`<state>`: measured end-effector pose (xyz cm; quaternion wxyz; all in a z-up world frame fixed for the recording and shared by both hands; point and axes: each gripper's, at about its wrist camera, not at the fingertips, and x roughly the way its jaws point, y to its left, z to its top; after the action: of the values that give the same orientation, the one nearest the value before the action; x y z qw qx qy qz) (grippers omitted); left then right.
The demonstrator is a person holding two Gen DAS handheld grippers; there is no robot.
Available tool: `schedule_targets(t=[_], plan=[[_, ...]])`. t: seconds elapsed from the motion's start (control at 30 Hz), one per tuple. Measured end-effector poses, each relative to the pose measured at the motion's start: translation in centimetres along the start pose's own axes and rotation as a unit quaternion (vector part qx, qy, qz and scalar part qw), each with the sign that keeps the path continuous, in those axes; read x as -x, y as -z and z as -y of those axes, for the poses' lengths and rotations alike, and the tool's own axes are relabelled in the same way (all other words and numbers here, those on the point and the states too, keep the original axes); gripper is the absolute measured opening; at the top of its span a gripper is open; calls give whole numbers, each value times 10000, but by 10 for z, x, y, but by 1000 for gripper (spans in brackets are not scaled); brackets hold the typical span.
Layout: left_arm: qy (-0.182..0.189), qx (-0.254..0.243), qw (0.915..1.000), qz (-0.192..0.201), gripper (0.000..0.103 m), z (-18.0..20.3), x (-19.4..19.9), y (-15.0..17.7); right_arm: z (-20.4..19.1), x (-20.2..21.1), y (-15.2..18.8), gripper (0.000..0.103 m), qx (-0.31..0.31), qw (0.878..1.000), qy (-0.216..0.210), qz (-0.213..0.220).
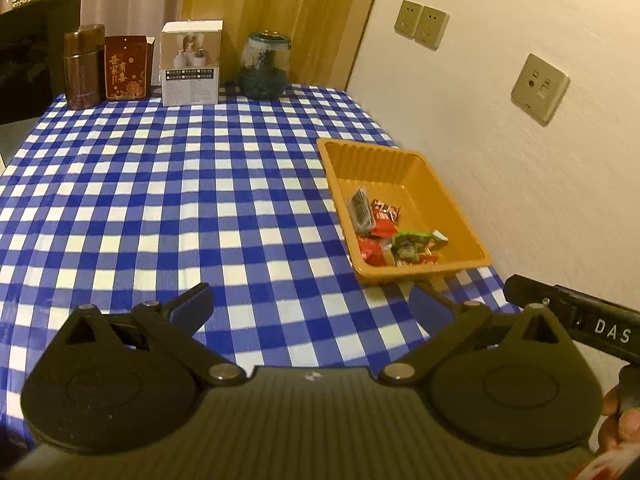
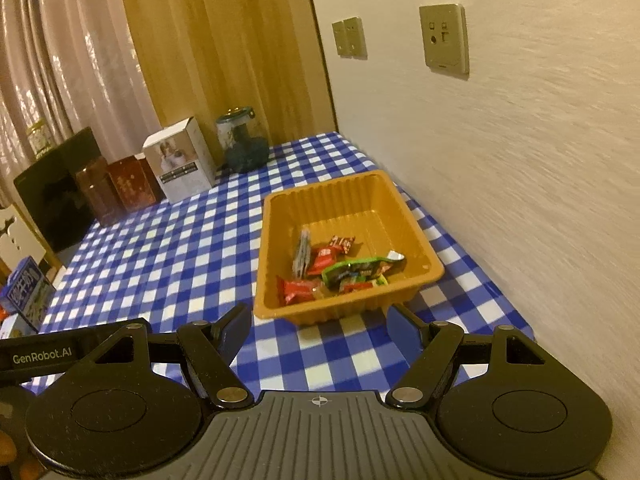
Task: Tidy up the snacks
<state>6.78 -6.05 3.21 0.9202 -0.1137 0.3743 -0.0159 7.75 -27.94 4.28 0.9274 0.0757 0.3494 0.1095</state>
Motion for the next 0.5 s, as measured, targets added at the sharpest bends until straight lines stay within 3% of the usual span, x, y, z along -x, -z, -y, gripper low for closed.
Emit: schedule_targets(t=[0.5], plan=[[-302,-174,9994,30,103,-1,34,24,-8,31,28,75,306,9994,128,-98]])
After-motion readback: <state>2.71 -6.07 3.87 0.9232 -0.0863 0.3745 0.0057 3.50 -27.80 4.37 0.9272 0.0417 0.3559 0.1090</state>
